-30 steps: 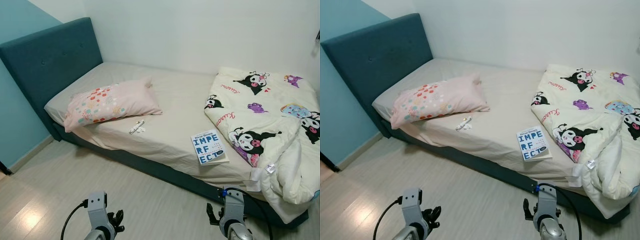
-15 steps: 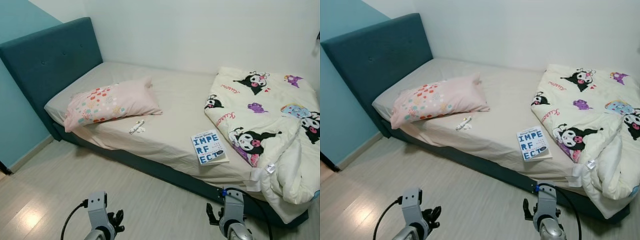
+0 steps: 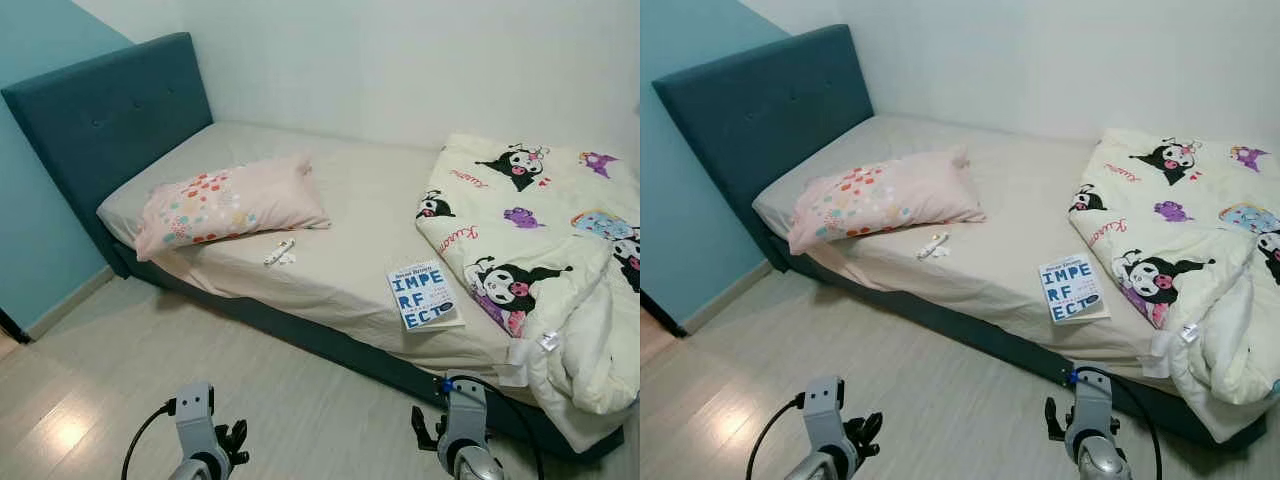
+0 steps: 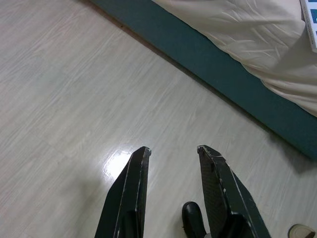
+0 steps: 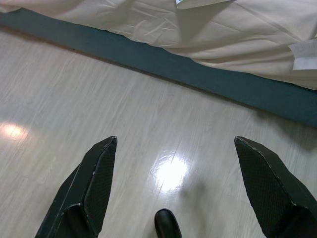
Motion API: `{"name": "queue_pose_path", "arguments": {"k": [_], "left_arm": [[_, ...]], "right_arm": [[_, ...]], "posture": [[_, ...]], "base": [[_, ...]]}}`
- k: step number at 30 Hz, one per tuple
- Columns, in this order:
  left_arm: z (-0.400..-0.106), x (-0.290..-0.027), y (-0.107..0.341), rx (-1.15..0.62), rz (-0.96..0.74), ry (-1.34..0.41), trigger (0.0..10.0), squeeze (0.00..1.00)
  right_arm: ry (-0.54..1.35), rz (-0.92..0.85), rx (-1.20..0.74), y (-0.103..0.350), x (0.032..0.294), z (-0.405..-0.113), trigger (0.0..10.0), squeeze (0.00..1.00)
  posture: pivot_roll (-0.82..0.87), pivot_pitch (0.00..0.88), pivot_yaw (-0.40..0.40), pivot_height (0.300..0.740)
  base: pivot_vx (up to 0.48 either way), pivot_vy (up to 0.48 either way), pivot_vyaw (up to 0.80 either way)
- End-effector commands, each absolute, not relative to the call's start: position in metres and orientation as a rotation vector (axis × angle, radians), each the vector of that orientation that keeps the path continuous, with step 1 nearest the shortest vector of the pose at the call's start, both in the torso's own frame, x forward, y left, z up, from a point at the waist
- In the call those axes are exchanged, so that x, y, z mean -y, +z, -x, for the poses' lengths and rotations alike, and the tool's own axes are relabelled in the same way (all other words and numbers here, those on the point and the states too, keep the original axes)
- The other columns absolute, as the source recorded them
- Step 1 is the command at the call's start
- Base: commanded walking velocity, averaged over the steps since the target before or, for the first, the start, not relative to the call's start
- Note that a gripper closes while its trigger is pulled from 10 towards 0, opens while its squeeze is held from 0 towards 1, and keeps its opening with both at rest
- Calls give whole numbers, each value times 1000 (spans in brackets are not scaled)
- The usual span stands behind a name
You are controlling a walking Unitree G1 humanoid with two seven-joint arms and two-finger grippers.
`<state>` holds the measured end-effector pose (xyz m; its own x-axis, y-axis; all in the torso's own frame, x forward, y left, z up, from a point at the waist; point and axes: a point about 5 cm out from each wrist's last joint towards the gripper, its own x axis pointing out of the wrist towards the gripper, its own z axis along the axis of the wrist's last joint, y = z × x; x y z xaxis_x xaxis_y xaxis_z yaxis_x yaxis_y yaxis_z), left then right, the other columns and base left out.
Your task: Clean up the room
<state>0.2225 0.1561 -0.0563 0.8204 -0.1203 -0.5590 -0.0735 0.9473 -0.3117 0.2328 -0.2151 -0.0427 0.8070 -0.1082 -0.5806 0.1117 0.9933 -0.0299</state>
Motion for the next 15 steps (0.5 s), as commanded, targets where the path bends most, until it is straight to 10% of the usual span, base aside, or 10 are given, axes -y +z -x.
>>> {"name": "queue_pose_path", "arguments": {"k": [1, 15], "left_arm": [[-221, -161, -57, -620, 319, -20, 10000, 220], [-220, -161, -58, -617, 323, -16, 10000, 224]], "right_arm": [[-115, -23, -638, -46, 212, -229, 10000, 63], [-110, -21, -643, -47, 212, -229, 10000, 63]], "posture": [[-167, 44, 47, 740], [-160, 47, 36, 740]], "base": [[0, 0, 0], [0, 0, 0]]}}
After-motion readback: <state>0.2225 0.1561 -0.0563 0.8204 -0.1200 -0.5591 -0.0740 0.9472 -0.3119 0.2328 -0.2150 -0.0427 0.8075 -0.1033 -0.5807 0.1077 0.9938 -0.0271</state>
